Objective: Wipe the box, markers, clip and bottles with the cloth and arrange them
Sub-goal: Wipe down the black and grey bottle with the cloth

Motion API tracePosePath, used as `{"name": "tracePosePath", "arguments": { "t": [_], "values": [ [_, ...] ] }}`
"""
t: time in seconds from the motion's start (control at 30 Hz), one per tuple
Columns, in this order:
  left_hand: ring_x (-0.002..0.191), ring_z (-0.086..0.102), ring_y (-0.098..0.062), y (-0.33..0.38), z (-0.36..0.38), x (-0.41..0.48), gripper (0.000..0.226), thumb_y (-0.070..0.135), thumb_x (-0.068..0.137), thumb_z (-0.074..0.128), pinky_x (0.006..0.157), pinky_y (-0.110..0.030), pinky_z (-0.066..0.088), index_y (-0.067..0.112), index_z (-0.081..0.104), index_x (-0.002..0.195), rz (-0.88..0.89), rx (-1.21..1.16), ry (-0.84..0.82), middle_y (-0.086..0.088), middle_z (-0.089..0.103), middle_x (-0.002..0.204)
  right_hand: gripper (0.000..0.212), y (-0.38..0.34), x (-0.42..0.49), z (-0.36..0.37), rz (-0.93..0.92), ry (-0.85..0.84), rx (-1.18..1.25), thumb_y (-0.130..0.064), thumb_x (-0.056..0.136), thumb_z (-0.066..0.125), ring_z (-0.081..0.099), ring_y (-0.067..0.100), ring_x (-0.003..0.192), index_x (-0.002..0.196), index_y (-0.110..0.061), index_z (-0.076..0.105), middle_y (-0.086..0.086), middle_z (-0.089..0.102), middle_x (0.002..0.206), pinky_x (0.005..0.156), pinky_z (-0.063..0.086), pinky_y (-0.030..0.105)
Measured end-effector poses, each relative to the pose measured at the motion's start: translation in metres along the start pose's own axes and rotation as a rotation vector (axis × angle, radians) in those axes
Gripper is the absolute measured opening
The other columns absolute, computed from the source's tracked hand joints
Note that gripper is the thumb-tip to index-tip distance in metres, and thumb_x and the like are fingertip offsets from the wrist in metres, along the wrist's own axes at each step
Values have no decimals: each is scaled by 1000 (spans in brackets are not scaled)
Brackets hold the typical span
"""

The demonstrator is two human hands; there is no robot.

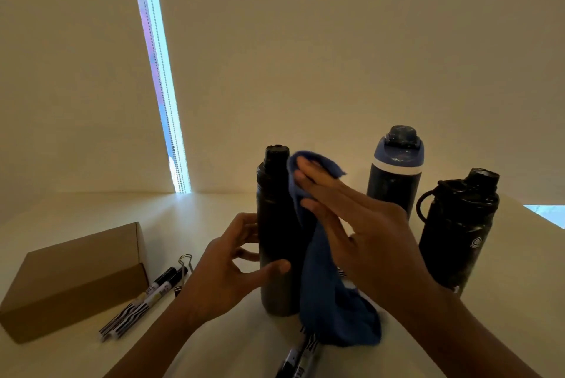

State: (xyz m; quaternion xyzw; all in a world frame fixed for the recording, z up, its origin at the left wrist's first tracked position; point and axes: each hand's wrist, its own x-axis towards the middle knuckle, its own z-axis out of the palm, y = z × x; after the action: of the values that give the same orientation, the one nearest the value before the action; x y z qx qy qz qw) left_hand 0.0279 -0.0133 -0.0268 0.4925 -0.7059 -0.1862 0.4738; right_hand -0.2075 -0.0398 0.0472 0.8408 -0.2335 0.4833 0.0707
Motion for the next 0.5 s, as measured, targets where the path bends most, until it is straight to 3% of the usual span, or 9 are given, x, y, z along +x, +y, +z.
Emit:
{"name": "tracePosePath", "arguments": {
  "t": [0.17, 0.23, 0.3, 0.4, 0.5],
  "values": [
    [121, 64, -4, -2, -1, 0, 68, 51, 81, 83, 89, -23, 59, 34, 49, 138, -25, -20, 15, 22, 66, 130, 35, -1, -30, -1, 125, 99, -18, -26, 99, 66, 62, -10, 90, 133, -17, 67, -6, 74, 120, 87, 54, 12],
    [120, 64, -3, -3, 0, 0, 69, 49, 81, 84, 90, -24, 59, 34, 49, 138, -37, -22, 18, 23, 66, 130, 32, -1, -43, 2, 189, 36, 4, -26, 99, 68, 67, -7, 94, 131, -23, 68, -8, 75, 115, 91, 49, 7],
    [120, 64, -3, -2, 1, 0, 70, 50, 79, 85, 89, -24, 59, 34, 50, 137, -38, -28, 29, 25, 66, 129, 31, -2, -54, 8, 272, 21, 2, -39, 97, 61, 68, -8, 94, 126, -31, 68, -12, 74, 106, 88, 47, 3],
    [118, 63, -1, -2, 1, 1, 72, 51, 74, 87, 87, -22, 59, 35, 50, 134, -51, -41, 45, 28, 65, 126, 71, -8, -59, 13, 601, 44, 211, -76, 86, 44, 71, 0, 86, 121, -22, 73, -6, 75, 96, 77, 54, 11],
    [117, 63, 0, -2, 2, 0, 78, 55, 70, 88, 84, -20, 58, 37, 49, 134, -51, -38, 64, 30, 63, 126, 29, -6, -48, 3, 702, 245, 284, -43, 94, 60, 72, 7, 76, 111, -26, 75, -10, 73, 83, 62, 53, 9]
  ]
}}
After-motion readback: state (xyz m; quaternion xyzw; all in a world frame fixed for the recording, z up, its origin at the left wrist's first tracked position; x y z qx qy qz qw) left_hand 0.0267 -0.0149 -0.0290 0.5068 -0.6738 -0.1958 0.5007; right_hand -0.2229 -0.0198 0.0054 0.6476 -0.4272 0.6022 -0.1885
